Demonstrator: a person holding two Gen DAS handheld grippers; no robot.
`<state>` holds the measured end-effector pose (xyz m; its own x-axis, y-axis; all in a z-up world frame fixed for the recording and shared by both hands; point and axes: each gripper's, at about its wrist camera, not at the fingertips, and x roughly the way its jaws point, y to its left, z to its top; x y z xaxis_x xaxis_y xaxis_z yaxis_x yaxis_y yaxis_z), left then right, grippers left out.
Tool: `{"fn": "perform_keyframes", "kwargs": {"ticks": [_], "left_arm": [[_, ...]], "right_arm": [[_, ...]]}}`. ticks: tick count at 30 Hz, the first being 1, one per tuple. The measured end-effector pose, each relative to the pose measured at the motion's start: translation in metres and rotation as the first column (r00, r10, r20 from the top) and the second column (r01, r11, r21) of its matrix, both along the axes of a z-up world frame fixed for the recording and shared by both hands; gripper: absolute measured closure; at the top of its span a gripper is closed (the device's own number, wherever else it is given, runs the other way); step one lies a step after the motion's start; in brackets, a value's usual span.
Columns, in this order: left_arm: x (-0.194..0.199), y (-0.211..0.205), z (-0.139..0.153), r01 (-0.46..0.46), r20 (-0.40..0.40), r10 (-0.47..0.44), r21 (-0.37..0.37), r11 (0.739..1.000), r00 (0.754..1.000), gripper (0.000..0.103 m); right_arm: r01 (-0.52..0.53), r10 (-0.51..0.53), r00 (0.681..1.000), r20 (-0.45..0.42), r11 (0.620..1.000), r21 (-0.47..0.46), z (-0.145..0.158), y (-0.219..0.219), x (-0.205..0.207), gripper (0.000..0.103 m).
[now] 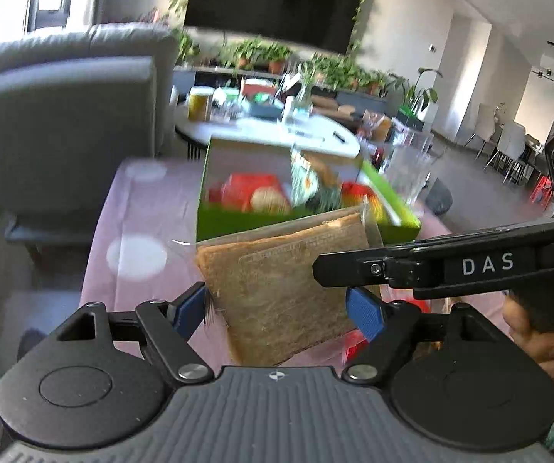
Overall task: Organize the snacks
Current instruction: 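Close the left tool on the bread loaf and lift it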
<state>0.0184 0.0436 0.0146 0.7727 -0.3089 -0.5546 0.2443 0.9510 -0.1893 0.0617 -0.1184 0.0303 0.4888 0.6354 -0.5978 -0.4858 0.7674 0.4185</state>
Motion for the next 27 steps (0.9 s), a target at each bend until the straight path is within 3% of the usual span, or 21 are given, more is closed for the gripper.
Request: {"fn": "perform_keyframes", "kwargs": {"ticks": [7,17,27], "left_arm": [[0.043,-0.021,0.026,0.012,0.065,-0.013,0.018,1.000,0.998,0.028],[0.134,-0.046,0.052,0.015,0.123,-0.019,0.036,0.999,0.992,0.028],[0.216,-0.044,0.042,0.007,0.119,-0.016,0.070,0.998,0.993,0.028]], "right_arm": [[0.056,-0.061,0.995,0.082,0.997,0.057,0.019,-0.019,0.029,0.052],[0.127,-0.145,0.977,0.158,0.985,0.116,0.036,-0.039,0.095,0.052],[0.147,-0.170,0.969,0.181,0.980,0.132,0.024,-0.037,0.169,0.052]]}}
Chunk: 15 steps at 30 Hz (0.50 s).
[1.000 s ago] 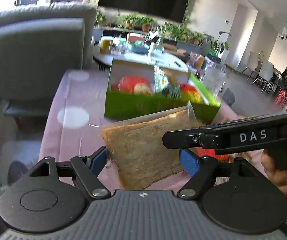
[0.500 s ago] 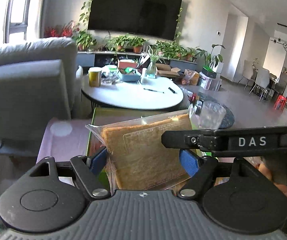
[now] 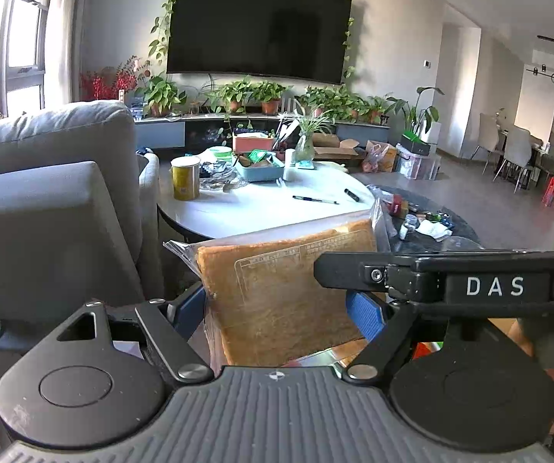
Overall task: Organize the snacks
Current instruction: 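Close the left tool on the bread loaf and lift it, then carry the bread loaf into the green box and open the left tool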
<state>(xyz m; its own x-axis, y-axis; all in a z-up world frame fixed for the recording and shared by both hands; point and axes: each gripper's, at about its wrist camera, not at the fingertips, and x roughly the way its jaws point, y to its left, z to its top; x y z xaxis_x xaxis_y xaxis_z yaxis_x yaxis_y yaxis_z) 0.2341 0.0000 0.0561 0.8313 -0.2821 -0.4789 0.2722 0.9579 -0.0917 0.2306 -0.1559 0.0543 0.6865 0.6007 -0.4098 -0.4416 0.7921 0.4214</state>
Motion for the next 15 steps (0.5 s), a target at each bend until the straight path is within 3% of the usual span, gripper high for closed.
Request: {"fn": "perform_keyframes", "kwargs": {"ticks": [8,15], "left_arm": [[0.056,-0.006,-0.016,-0.013,0.026,0.012,0.039,0.999,1.000,0.028],[0.082,-0.012,-0.048,-0.004,-0.013,0.005,0.075,0.997,1.000,0.027]], "right_arm": [[0.043,-0.044,0.999,0.032,0.999,0.008,-0.016,0.001,0.043,0.051],[0.071,-0.070,0.997,0.019,0.996,-0.051,-0.039,0.006,0.061,0.050]]}}
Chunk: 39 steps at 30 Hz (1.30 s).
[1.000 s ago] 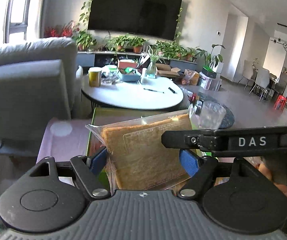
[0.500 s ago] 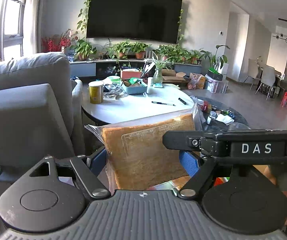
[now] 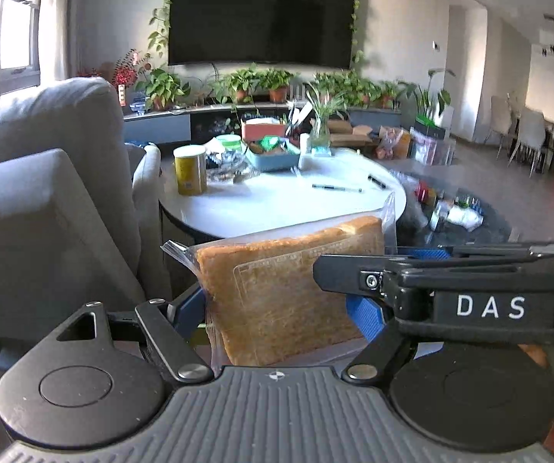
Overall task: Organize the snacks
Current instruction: 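Carry the bread loaf into the green box and open the left tool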
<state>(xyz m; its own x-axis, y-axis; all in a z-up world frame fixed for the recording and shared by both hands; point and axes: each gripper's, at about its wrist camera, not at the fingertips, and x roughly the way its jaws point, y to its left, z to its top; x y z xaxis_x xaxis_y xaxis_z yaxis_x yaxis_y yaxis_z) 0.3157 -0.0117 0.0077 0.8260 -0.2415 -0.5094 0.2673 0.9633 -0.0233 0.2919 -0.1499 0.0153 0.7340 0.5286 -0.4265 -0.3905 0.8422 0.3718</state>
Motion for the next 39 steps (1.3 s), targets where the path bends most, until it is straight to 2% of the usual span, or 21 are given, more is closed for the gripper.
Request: {"fn": "perform_keyframes", "kwargs": {"ticks": [5,9,12,16,23,27,32,39], "left_arm": [[-0.001,-0.004,-0.018,0.006,-0.049,-0.002,0.070,0.998,0.999,0.027],[-0.009,0.002,-0.025,-0.011,-0.091,0.018,0.077,0.997,0.996,0.026],[-0.018,0.010,-0.024,-0.019,-0.100,0.025,0.056,0.998,0.995,0.025],[-0.035,0.017,-0.013,-0.047,-0.062,0.049,0.031,0.998,0.997,0.018],[-0.081,0.015,0.003,-0.023,-0.027,0.024,0.032,0.999,0.999,0.017],[-0.111,0.015,0.011,-0.011,-0.008,0.012,0.006,1.000,1.000,0.016],[-0.144,0.017,0.014,0.002,-0.025,-0.003,-0.041,0.999,1.000,0.016],[-0.192,0.011,0.003,0.058,-0.068,-0.062,-0.063,0.996,0.996,0.014]], "right_arm": [[-0.005,0.004,0.998,-0.062,1.000,-0.019,-0.017,0.003,0.000,0.050],[-0.026,0.022,0.992,-0.122,0.999,-0.030,-0.021,0.004,-0.008,0.050],[-0.026,0.021,0.989,-0.144,0.999,-0.027,-0.020,0.001,-0.018,0.050],[-0.001,0.001,0.989,-0.148,1.000,-0.005,-0.012,-0.008,-0.033,0.044],[-0.015,0.015,0.994,-0.112,1.000,0.002,0.005,-0.019,-0.072,0.044],[-0.030,0.031,0.994,-0.104,1.000,0.005,0.011,-0.022,-0.092,0.044],[-0.051,0.052,0.994,-0.101,0.999,0.008,0.016,-0.029,-0.126,0.044],[-0.069,0.068,0.988,-0.142,0.998,-0.002,0.002,-0.044,-0.163,0.044]]}}
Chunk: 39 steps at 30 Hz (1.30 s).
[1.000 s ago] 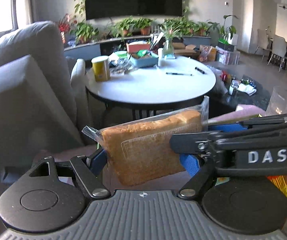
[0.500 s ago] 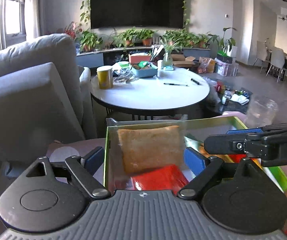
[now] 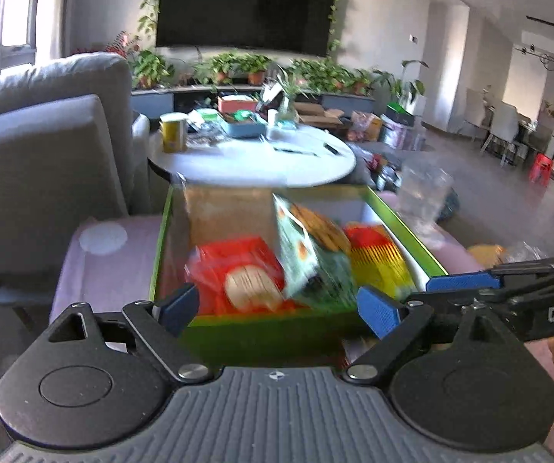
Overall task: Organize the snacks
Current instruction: 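Carry the bread loaf into the green box and open the left tool, then move the right tool onto the red-and-white wafer bag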
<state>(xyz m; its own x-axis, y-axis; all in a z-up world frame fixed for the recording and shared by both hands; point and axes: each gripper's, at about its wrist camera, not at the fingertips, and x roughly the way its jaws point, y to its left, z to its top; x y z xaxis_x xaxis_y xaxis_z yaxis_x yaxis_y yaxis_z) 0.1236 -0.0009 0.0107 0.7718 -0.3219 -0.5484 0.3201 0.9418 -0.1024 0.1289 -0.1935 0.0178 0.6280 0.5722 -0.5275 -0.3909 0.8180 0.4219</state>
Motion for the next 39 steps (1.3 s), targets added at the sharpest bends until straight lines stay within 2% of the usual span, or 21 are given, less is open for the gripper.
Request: {"fn": "perform_keyframes", "kwargs": {"ticks": [7,15,22,31,39], "left_arm": [[-0.024,-0.010,-0.025,0.027,-0.084,-0.028,-0.011,1.000,0.996,0.014],[-0.045,-0.021,-0.037,0.066,-0.121,-0.069,-0.023,0.998,0.990,0.014],[-0.058,-0.048,-0.043,0.180,-0.141,-0.180,-0.015,0.984,0.973,0.014],[-0.064,-0.065,-0.059,0.241,-0.213,-0.235,0.003,0.970,0.948,0.014],[-0.056,-0.065,-0.069,0.240,-0.265,-0.247,-0.059,0.969,0.932,0.014]], "right_arm": [[0.035,-0.034,0.996,-0.078,0.999,0.016,-0.019,-0.012,-0.023,0.044],[0.075,-0.073,0.989,-0.125,0.997,0.011,-0.028,-0.030,-0.035,0.044],[0.094,-0.094,0.980,-0.177,0.996,-0.006,-0.040,-0.038,-0.046,0.044],[0.084,-0.091,0.971,-0.222,0.996,-0.040,-0.052,-0.034,-0.050,0.044],[0.075,-0.086,0.965,-0.247,0.996,-0.052,-0.061,-0.029,-0.048,0.044]]}}
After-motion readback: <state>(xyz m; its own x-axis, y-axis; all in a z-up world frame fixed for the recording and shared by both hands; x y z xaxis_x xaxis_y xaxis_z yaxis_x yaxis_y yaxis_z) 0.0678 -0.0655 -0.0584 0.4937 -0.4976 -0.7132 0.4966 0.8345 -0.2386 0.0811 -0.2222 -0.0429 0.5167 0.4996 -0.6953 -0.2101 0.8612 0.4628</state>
